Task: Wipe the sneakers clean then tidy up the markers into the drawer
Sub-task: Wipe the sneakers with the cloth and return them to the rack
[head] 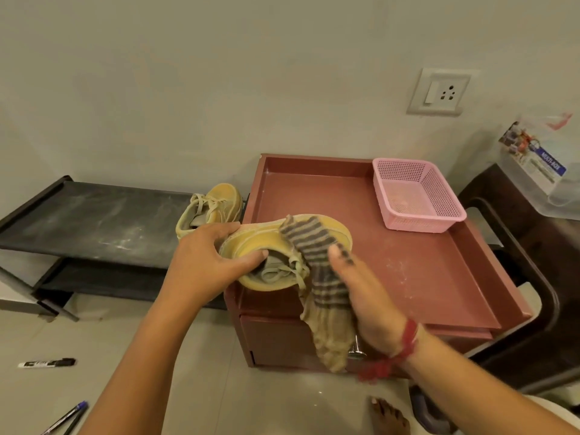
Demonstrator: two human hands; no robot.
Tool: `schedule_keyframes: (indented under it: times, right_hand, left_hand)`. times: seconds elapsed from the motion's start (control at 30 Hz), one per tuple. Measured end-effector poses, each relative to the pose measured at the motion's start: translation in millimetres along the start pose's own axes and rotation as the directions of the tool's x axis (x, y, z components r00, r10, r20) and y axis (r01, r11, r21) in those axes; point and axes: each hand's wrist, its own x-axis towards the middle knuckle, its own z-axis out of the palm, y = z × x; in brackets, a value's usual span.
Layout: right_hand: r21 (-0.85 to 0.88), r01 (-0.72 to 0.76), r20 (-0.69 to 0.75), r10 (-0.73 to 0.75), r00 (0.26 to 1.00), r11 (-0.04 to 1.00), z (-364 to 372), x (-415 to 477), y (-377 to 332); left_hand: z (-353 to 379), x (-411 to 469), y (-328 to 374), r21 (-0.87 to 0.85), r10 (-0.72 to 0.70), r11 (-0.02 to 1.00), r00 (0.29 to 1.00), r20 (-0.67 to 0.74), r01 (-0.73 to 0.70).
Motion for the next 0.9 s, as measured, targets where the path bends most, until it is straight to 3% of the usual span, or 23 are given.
schedule_keyframes:
  times: [0.07, 0.13, 0.2, 0.23, 0.3, 0.37, 0.43, 0.5, 0.53, 0.63, 0.73, 0.8, 0.83, 0.9]
  right_hand:
    - [0.259, -0.033, -0.203, 0.088, 0.975, 0.965, -29, 13, -10]
    - [0.349, 0.094, -0.463, 0.085, 0.882, 0.932, -52, 27, -14]
    - [0.189, 0.18, -0.64, -0.018, 0.768, 0.965, -60, 36, -12]
    - [0.055, 0.161, -0.66, -0.085, 0.747, 0.985, -59, 39, -8]
    - [-0.229, 0.082, -0.522, -0.193, 0.831, 0.97, -46, 40, 2]
    - [-0.461, 0.016, -0.253, -0.149, 0.956, 0.887, -25, 35, 19]
    - [-0.495, 0.042, -0.138, -0.126, 0.982, 0.868, -2, 20, 25]
    - [-0.306, 0.066, -0.153, -0.117, 0.981, 0.95, 15, 2, 14]
    - [-0.132, 0.046, -0.149, -0.065, 0.987, 0.99, 19, -4, 5]
    - [0.309, -0.084, -0.115, 0.125, 0.985, 0.947, 9, -8, -16]
    - [0.45, -0.052, -0.378, 0.243, 0.893, 0.892, -22, 14, -22]
    - [0.213, 0.05, -0.589, 0.087, 0.803, 0.976, -38, 25, -21]
    - [0.027, 0.063, -0.606, -0.034, 0.795, 0.998, -41, 28, -17]
    - [-0.419, 0.007, -0.417, -0.199, 0.887, 0.908, -39, 28, 0]
  left_hand:
    - [2, -1, 0, -0.028, -0.002, 1.0, 1.0, -0.016, 0.002]
    - [5, -1, -1, -0.042, 0.011, 0.999, 0.998, -0.056, -0.013]
    - [7, 0, -1, -0.039, 0.019, 0.999, 0.995, -0.093, -0.023]
    - [7, 0, -1, -0.043, 0.011, 0.999, 0.995, -0.097, -0.016]
    - [8, 1, 0, -0.064, -0.008, 0.998, 0.997, -0.081, 0.003]
    - [8, 0, -1, -0.076, -0.01, 0.997, 0.997, -0.074, 0.005]
    - [8, 0, -1, -0.094, -0.016, 0.995, 0.996, -0.086, 0.008]
    - [10, -2, -1, -0.102, -0.015, 0.995, 0.995, -0.101, 0.004]
    - [10, -2, 0, -0.1, -0.009, 0.995, 0.994, -0.106, -0.001]
    - [12, -1, 2, -0.091, -0.004, 0.996, 0.994, -0.112, -0.006]
    - [11, -1, 2, -0.096, -0.016, 0.995, 0.994, -0.108, 0.006]
    - [11, -1, 1, -0.089, -0.005, 0.996, 0.994, -0.107, -0.005]
    - [11, -1, 1, -0.086, -0.001, 0.996, 0.994, -0.107, -0.008]
    - [11, -1, 0, -0.084, -0.002, 0.996, 0.994, -0.11, -0.007]
